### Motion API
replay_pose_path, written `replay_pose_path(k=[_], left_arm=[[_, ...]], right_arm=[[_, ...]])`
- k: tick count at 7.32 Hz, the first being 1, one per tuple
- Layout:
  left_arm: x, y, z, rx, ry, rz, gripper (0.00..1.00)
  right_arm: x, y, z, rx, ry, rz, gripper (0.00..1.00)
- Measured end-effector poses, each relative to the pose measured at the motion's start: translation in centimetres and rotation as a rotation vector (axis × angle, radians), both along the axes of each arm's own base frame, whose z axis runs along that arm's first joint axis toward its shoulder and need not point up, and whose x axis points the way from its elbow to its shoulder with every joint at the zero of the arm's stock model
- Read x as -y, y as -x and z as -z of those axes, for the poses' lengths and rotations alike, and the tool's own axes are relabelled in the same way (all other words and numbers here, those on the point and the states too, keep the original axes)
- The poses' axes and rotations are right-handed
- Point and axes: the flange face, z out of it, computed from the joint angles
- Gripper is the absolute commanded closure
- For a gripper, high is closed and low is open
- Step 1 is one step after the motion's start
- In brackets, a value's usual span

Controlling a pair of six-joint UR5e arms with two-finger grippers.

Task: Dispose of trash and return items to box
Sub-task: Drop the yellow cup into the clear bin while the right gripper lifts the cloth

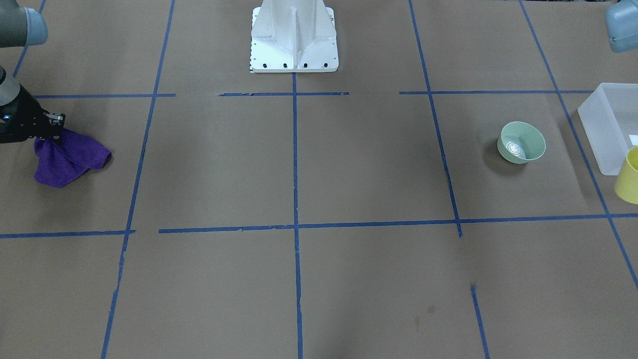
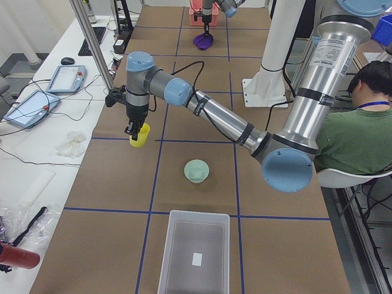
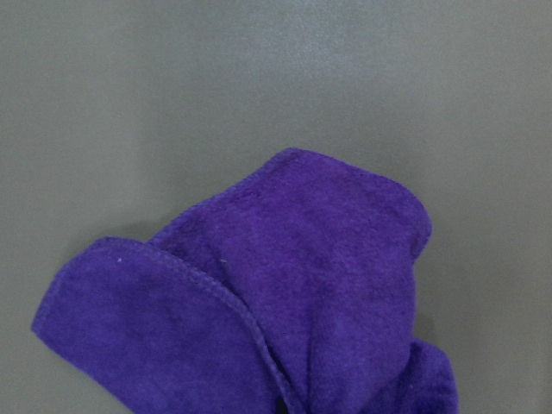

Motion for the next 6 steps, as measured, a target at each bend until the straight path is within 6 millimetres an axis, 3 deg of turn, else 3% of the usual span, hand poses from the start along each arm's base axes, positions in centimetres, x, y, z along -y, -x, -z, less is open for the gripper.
replay_pose_path(k=[2, 3, 4, 6], left_arm=[[0.3, 5.4, -6.4, 0.049, 0.005, -0.05, 1.0], [-0.9, 7.7, -10.1, 0.065, 0.026, -0.074, 1.0], [-3.0, 8.8, -13.9, 0.071, 0.059, -0.088, 1.0], [-9.8, 9.0, -21.6, 0.024, 0.123, -0.102, 1.0]], right_arm=[[1.0, -3.9, 4.0, 0.058, 0.026, -0.064, 1.0], [1.2, -6.0, 6.7, 0.094, 0.057, -0.091, 1.0], [1.3, -7.7, 10.1, 0.127, 0.082, -0.111, 1.0], [1.3, -9.9, 16.8, 0.15, 0.108, -0.145, 1.0]])
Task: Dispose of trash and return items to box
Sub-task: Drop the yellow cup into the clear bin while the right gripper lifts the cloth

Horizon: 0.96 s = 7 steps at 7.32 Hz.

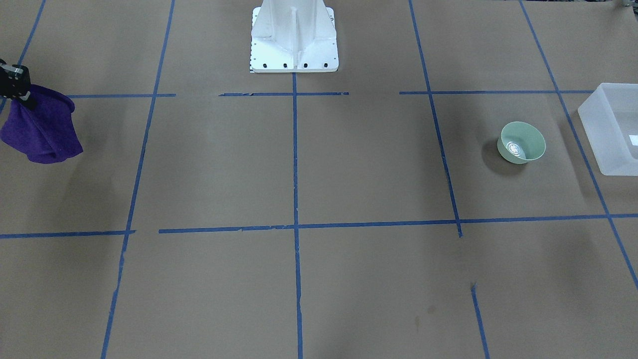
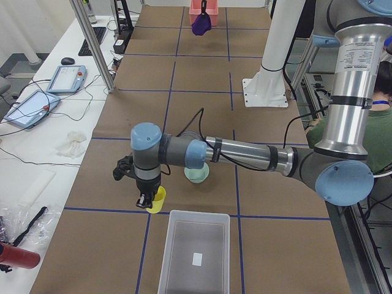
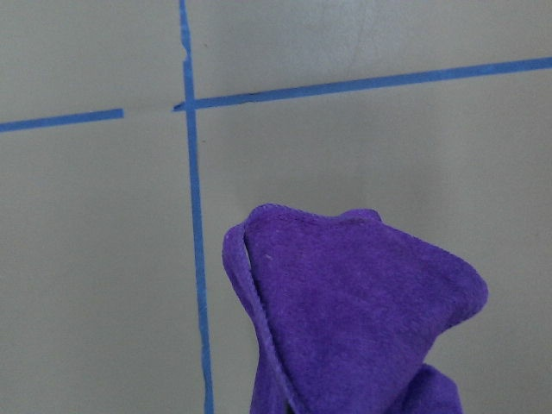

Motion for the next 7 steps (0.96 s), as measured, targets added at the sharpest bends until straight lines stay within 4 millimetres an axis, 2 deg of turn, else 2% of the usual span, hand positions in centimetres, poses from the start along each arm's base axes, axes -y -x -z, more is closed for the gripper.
replay_pose_path(k=[2, 3, 5, 7], left_arm=[[-6.8, -0.5, -5.9, -0.067, 0.078, -0.002, 1.0], [-8.8, -0.6, -7.9, -0.077, 0.106, -0.001, 1.0], [-10.4, -1.0, -11.9, -0.122, 0.112, 0.01, 1.0], [-11.1, -1.5, -14.1, -0.176, 0.107, 0.045, 1.0]], right_arm=[[-0.7, -2.2, 5.1, -0.013, 0.016, -0.027, 1.0], [-0.8, -3.5, 6.5, -0.027, 0.011, -0.031, 1.0], [-0.4, -6.6, 7.8, -0.064, -0.014, -0.025, 1.0], [-0.6, -9.4, 7.7, -0.09, -0.045, -0.019, 1.0]])
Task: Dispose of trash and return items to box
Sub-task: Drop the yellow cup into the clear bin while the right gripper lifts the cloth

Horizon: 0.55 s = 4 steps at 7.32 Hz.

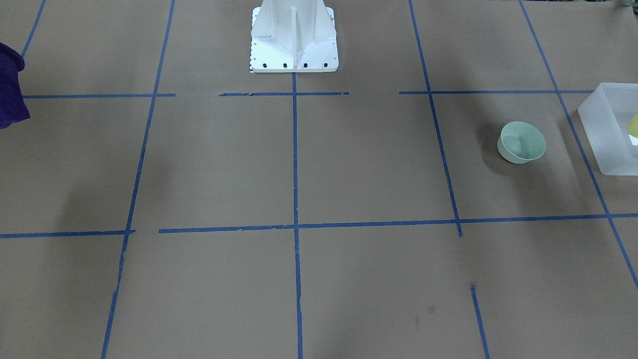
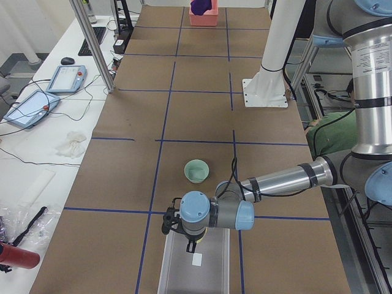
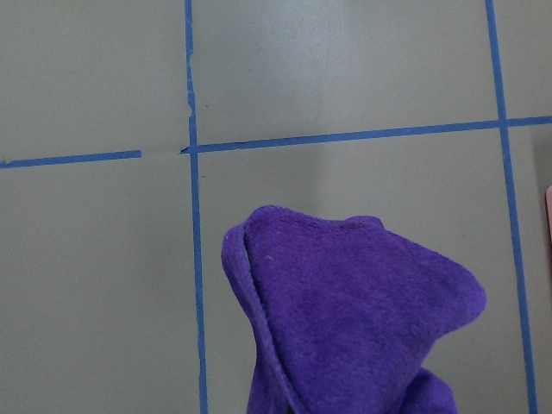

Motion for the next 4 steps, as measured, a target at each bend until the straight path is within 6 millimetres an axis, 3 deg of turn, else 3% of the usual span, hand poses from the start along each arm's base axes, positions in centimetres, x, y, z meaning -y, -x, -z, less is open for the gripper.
replay_pose_path(k=[4], left_arm=[[-0.7, -1.1, -1.6, -0.079, 0.019, -0.006, 1.0]], right_arm=[[-0.3, -3.1, -0.8, -0.03, -0.047, 0.002, 1.0]])
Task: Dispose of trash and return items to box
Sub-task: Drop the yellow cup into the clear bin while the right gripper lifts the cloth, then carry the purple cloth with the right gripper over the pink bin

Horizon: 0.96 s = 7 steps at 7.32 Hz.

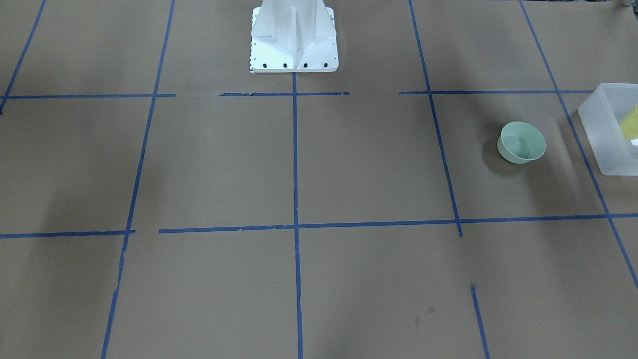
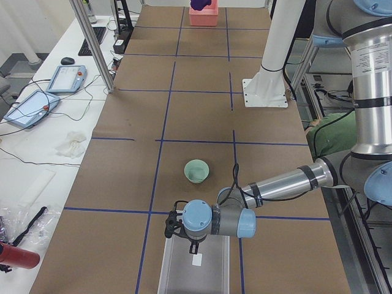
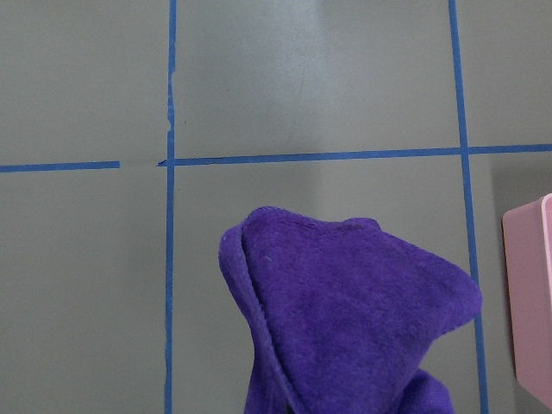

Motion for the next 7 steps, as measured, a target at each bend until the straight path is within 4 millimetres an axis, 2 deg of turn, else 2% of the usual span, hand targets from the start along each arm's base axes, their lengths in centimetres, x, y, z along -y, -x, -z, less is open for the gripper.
replay_pose_path(k=[1, 3, 4, 6, 7], left_arm=[[-0.1, -0.4, -0.2, -0.018, 0.001, -0.008, 0.9], [-0.1, -1.0, -0.2, -0.035, 0.001, -0.022, 0.24], [0.0, -1.2, -0.1, -0.038, -0.006, -0.027, 0.14], [0.3, -1.3, 0.3, -0.037, -0.054, -0.033, 0.01], [0.7, -1.3, 1.0, -0.032, -0.091, -0.034, 0.0]], right_arm=[[-0.1, -0.9, -0.3, -0.008, -0.01, 0.004, 1.0], [-0.1, -1.9, -0.6, -0.019, -0.02, 0.006, 1.0], [-0.2, -2.1, -0.7, -0.022, -0.022, 0.005, 1.0], [-0.2, -2.5, -0.8, -0.027, -0.021, -0.002, 1.0], [-0.3, -2.7, -0.8, -0.029, -0.02, -0.008, 1.0]])
